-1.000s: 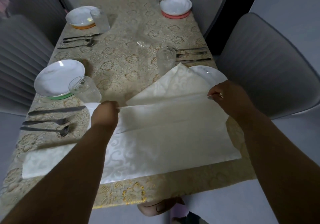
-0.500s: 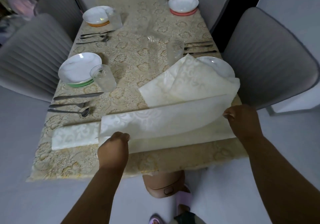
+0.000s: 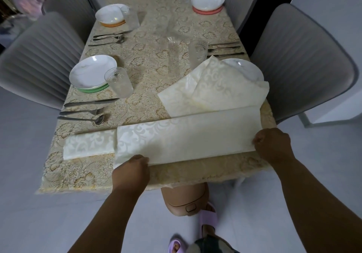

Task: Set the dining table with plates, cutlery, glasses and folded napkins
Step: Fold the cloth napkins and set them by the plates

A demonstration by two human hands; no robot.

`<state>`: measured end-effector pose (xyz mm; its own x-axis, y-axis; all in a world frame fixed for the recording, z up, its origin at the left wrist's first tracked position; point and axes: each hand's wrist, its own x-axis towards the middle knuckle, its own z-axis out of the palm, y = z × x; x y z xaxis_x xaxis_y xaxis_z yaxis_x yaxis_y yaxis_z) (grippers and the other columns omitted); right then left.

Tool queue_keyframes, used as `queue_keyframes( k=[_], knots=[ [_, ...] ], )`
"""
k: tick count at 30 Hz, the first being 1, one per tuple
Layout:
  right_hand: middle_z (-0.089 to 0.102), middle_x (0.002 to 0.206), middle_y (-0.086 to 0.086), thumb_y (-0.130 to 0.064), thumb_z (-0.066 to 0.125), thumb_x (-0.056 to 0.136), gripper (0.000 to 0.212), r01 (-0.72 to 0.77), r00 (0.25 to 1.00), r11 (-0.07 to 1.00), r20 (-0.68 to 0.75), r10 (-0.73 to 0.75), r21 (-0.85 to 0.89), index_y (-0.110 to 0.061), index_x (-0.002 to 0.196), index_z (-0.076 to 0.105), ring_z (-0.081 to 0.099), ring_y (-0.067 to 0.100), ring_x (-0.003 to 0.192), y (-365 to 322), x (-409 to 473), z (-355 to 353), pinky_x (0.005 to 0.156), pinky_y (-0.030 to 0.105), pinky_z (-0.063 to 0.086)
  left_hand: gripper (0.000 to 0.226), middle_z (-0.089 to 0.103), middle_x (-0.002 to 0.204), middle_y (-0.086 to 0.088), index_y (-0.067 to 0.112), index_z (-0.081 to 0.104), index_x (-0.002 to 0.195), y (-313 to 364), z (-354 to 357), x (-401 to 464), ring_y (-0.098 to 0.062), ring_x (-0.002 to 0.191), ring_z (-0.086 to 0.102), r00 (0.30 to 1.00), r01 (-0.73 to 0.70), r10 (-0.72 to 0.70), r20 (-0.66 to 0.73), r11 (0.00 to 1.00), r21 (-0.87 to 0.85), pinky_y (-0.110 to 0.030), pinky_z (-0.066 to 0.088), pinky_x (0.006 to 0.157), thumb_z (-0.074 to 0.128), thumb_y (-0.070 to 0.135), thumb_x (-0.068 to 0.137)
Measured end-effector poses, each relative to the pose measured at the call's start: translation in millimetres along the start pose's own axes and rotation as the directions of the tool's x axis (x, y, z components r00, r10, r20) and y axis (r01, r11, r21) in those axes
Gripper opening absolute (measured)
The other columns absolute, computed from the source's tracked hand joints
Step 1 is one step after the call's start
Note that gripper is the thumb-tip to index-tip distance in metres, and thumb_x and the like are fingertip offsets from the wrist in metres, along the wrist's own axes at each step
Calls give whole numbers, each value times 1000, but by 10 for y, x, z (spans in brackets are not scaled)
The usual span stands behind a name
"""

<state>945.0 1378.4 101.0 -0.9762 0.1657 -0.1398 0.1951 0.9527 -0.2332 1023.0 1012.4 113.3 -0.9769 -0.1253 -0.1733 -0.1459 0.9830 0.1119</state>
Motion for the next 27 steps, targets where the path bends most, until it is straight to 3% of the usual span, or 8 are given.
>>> queue_keyframes(
  k=[4,7,9,11,14,17,22,27],
  knots=[
    [53,62,9,-20,59,86,32,-77,985,989,-143,95,129,-8,57,53,51,26,64,-45,17,68,67,38,46,29,60,111,-3,17,61,108,119,70,-71,-26,75,67,944,205,-259,-205,946,-250,-30,49,69,50,35,88],
    [58,95,15,-36,59,89,35,-235,958,957,-128,258,170,-2,97,59,55,33,94,-144,59,70,83,45,49,46,41,128,-24,1,45,121,150,131,-14,-46,94,57,721,503,-687,-85,604,-619,-44,46,77,62,27,87],
    [50,122,21,-42,60,89,59,-351,935,927,4,354,134,2,124,44,46,38,115,-202,116,65,95,47,41,57,34,133,-29,-5,35,128,120,136,61,-50,107,49,574,616,-813,97,350,-706,-49,44,88,65,22,87],
    [41,134,23,-46,61,87,75,-404,914,911,73,399,85,4,135,32,38,38,125,-243,166,76,101,47,35,66,32,136,-30,-5,30,132,83,148,139,-50,114,46,515,658,-837,182,250,-710,-50,43,94,68,22,86],
    [36,140,24,-52,60,85,87,-471,878,879,137,459,68,5,140,23,35,39,129,-279,202,115,106,46,31,71,36,137,-30,-5,30,133,17,175,226,-48,117,47,538,673,-820,196,277,-686,-49,42,96,72,25,84],
    [36,140,24,-55,58,84,86,-441,896,895,17,443,-74,4,138,26,34,39,129,-358,179,116,106,47,28,69,45,132,-30,-6,36,129,-113,196,276,-46,117,50,572,687,-800,180,348,-638,-48,42,97,73,29,82],
    [39,133,19,-47,60,84,73,-150,984,982,-112,137,-115,-3,135,32,36,35,122,-762,20,263,101,45,30,60,57,118,-25,-1,55,121,-281,218,323,-41,108,54,629,693,-762,155,459,-556,-46,44,93,70,43,82],
    [16,157,13,-54,35,94,76,236,964,971,133,-229,-33,-8,151,14,15,27,144,-1242,-203,597,116,38,13,51,68,106,-20,-3,61,111,-334,176,403,-38,97,64,646,642,-743,176,403,-653,-41,51,82,73,37,81]
  ],
)
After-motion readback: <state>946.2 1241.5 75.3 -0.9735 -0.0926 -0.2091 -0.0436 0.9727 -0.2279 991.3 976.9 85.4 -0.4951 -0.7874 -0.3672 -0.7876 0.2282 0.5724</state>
